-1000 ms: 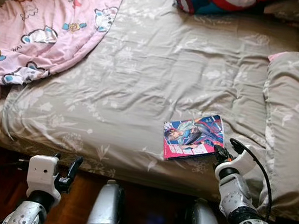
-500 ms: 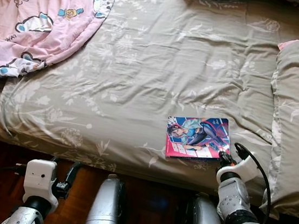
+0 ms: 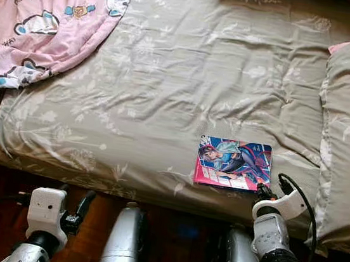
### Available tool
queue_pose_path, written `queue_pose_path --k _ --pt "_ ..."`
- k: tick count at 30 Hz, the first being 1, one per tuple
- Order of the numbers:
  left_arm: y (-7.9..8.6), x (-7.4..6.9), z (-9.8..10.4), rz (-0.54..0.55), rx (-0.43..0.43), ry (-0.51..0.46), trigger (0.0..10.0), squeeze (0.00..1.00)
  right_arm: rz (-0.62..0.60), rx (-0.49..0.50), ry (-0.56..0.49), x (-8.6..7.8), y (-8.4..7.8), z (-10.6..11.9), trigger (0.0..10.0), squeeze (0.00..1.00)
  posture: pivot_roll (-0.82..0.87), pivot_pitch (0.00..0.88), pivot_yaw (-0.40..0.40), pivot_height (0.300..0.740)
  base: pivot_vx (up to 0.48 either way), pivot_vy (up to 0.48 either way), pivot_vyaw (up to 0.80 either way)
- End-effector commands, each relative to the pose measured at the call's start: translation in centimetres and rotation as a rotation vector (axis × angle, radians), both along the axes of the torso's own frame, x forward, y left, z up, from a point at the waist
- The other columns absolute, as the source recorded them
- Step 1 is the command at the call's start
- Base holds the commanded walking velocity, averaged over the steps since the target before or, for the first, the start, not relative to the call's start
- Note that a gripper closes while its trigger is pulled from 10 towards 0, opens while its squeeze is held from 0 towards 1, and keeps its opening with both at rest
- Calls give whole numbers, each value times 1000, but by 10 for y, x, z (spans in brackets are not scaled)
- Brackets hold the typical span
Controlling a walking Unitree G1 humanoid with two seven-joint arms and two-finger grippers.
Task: Clean up the room
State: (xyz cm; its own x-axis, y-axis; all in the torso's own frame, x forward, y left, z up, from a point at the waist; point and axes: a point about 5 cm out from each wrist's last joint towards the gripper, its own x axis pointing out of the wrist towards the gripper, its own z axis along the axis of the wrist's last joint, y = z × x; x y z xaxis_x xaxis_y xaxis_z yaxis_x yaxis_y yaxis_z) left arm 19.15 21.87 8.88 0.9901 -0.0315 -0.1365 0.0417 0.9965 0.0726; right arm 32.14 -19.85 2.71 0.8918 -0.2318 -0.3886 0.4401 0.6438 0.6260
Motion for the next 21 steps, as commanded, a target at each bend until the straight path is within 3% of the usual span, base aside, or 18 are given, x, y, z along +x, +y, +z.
queue_pose_path --k 1,2,3,4,9,11,21 --pt "6 -7 -5 15 21 40 10000 0 -34 -1 113 -19 -2 -22 10000 804 233 454 117 637 0 0 0" --pt "6 -6 -5 15 21 40 10000 0 -34 -3 119 -19 -2 -22 10000 804 233 454 117 637 0 0 0" --pt "5 -6 -5 15 20 38 10000 0 -36 -5 126 -20 -2 -23 10000 698 235 450 118 637 0 0 0" --pt "5 -4 -4 15 18 34 10000 0 -41 -3 133 -20 -2 -23 10000 55 236 446 117 637 0 0 0" --pt "4 0 -3 17 15 26 10000 0 -42 -2 134 -19 -2 -22 10000 106 233 435 114 637 0 0 0" --pt "4 2 -4 19 11 21 10000 0 -36 -20 135 -17 -4 -20 10000 0 228 425 111 637 0 0 0" --pt "-2 17 -5 15 -5 -2 10000 0 4 -103 88 -6 -9 -6 10000 0 200 383 96 637 0 0 0"
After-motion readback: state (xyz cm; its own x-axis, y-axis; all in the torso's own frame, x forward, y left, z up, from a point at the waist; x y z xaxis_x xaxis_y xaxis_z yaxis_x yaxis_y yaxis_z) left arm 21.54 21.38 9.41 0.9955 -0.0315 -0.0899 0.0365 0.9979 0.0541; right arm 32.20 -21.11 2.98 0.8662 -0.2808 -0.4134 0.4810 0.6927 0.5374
